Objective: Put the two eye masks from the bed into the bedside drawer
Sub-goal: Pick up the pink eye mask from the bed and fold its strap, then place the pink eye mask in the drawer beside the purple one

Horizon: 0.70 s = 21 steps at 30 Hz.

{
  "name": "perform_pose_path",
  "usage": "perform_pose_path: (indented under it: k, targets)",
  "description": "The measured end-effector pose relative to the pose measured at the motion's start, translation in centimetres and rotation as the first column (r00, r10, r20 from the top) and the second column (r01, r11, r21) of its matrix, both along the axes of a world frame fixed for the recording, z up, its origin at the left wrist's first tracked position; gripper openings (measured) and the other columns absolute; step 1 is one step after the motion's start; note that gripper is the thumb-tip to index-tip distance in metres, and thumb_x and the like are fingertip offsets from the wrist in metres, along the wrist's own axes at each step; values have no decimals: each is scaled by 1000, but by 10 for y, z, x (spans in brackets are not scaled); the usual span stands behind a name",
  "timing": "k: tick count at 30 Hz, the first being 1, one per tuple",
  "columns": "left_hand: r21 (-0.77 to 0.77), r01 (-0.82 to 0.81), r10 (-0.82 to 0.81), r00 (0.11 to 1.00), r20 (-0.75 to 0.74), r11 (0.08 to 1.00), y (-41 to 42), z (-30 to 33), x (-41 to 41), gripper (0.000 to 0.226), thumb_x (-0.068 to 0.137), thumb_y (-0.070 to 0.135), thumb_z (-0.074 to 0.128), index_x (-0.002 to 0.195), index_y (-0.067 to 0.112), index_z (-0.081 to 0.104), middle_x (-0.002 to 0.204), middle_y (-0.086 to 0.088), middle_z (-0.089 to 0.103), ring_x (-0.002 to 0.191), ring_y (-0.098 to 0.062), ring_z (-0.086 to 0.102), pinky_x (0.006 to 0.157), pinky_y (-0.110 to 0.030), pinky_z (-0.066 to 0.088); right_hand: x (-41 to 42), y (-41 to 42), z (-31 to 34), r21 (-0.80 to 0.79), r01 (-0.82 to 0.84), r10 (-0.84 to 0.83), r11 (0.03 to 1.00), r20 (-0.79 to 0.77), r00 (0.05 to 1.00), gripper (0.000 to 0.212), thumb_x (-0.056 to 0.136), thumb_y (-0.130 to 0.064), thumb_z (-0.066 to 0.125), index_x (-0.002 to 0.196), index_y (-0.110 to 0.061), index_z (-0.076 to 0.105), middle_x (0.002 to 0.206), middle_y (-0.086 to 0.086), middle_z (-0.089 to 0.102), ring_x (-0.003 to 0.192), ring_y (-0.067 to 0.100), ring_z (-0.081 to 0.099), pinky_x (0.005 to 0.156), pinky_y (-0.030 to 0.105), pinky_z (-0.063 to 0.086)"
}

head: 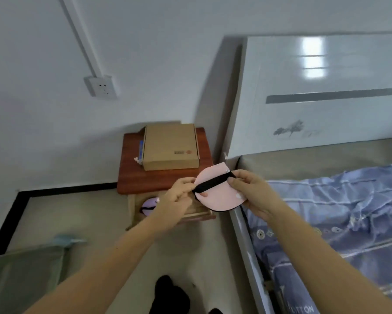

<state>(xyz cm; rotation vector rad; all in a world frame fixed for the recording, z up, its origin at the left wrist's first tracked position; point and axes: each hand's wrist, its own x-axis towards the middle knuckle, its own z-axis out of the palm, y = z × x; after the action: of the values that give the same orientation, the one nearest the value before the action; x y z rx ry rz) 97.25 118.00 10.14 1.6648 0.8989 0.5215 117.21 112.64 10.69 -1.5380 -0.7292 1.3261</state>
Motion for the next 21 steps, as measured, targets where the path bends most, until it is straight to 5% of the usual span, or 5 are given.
perform_pose_path:
  k: [3,5,12,18,21]
  targets:
    - [-596,-204,337,934,120,777,4,-41,-13,19,96,11,45,103,15,62,113,-9,64,101,-22,63,93,-31,51,-36,16,-48,-62,65,-67,996,-37,997,15,94,-11,49,89,-16,62,90,8,65,79,18,61,66,29,51]
    - [-672,-276,444,892,87,687,16,-68,-19,10,94,14,49,96,15,59,106,-11,65,95,-24,67,84,-39,56,-54,26,-80,-116,65,-64,991,16,998,13,93,-13,50,93,-18,62,97,10,66,86,21,62,75,36,51]
    - [-376,-459,324,871,-370,805,81,-195,-26,22,86,8,59,107,4,59,105,-15,65,97,-28,60,77,-35,44,-71,74,-202,-420,-47,156,906,229,961,12,85,-15,60,81,-27,60,85,0,66,81,18,62,69,28,48]
    - [-335,-421,209,830,-517,843,139,-327,1,8,91,9,47,89,4,53,82,-12,58,81,-28,53,63,-31,39,-53,145,-336,-484,-30,229,875,359,905,19,90,-17,54,107,-16,61,95,2,62,89,21,58,79,34,46]
    - [-230,-496,320,786,-529,837,156,-377,20,23,91,5,45,111,2,56,107,-21,64,99,-34,58,80,-34,44,-49,175,-386,-435,-12,241,900,476,846,21,93,-16,50,112,-18,59,102,0,63,84,14,55,79,29,43]
